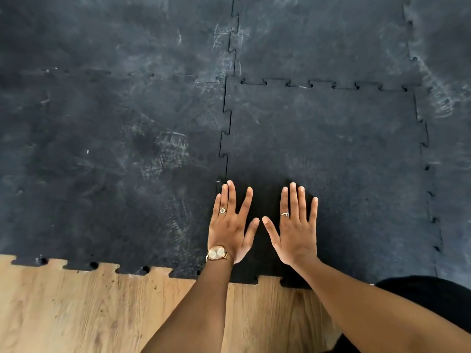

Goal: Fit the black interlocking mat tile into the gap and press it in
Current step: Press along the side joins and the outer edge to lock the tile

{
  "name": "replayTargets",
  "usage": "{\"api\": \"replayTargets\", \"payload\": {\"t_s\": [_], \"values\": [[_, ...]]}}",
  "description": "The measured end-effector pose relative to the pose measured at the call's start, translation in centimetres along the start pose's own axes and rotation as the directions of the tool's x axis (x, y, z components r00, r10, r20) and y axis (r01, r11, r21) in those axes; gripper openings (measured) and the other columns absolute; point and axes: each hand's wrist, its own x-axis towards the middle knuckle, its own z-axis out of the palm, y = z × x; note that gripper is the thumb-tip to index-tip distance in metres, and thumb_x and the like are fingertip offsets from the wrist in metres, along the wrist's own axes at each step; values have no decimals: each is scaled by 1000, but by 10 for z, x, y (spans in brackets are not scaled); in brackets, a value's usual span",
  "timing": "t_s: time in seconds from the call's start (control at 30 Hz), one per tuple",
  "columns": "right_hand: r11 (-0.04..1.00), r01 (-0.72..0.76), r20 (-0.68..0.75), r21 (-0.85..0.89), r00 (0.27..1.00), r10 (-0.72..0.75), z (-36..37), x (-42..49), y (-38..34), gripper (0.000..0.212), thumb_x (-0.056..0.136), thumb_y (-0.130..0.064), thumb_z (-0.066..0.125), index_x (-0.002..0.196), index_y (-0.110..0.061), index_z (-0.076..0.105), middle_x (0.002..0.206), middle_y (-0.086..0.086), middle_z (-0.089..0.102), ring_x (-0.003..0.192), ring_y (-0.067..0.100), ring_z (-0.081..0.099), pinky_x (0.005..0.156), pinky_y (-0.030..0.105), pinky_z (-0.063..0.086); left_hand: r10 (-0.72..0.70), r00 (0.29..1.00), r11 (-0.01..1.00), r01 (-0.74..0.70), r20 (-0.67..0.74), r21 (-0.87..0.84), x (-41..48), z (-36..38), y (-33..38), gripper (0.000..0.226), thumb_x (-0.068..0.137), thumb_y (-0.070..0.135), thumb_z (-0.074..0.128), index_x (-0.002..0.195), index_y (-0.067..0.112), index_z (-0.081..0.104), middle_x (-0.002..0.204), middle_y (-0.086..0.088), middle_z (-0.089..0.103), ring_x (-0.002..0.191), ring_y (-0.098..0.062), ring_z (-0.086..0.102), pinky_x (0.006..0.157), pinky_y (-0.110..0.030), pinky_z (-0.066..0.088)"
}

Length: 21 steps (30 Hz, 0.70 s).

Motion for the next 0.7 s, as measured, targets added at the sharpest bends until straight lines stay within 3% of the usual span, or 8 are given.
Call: {"api": "replayTargets", "payload": {"t_s": [0.17, 0.47, 0.7], "values": [[1000, -13, -17, 21, 1000, 13, 0, -1, 0, 74, 99, -57, 13, 153, -6, 12, 162, 14, 10, 150, 30, 5, 119, 56, 11, -18, 999, 1000, 18, -41, 0, -1, 1, 2, 55, 101, 36, 23, 153, 21, 20, 159, -19, 13, 149, -30, 6, 120, -43, 11], [993, -87, -57, 73, 994, 91, 6, -4, -3, 68, 99, -52, 16, 153, -11, 16, 161, 7, 15, 149, 28, 11, 117, 58, 12, -56, 996, 998, 58, -72, 23, -1, 2, 5, 59, 100, 38, 22, 153, 12, 16, 160, -14, 12, 149, -26, 5, 121, -40, 4], [996, -73, 19, 51, 997, 72, 3, -2, 1, 70, 99, -53, 17, 153, -11, 7, 163, 6, 9, 150, 26, -1, 118, 59, 4, -62, 997, 995, 58, 41, 86, 2, -2, 6, 68, 98, 47, 21, 154, 9, 8, 161, -17, 1, 149, -28, -3, 120, -46, 6]]}}
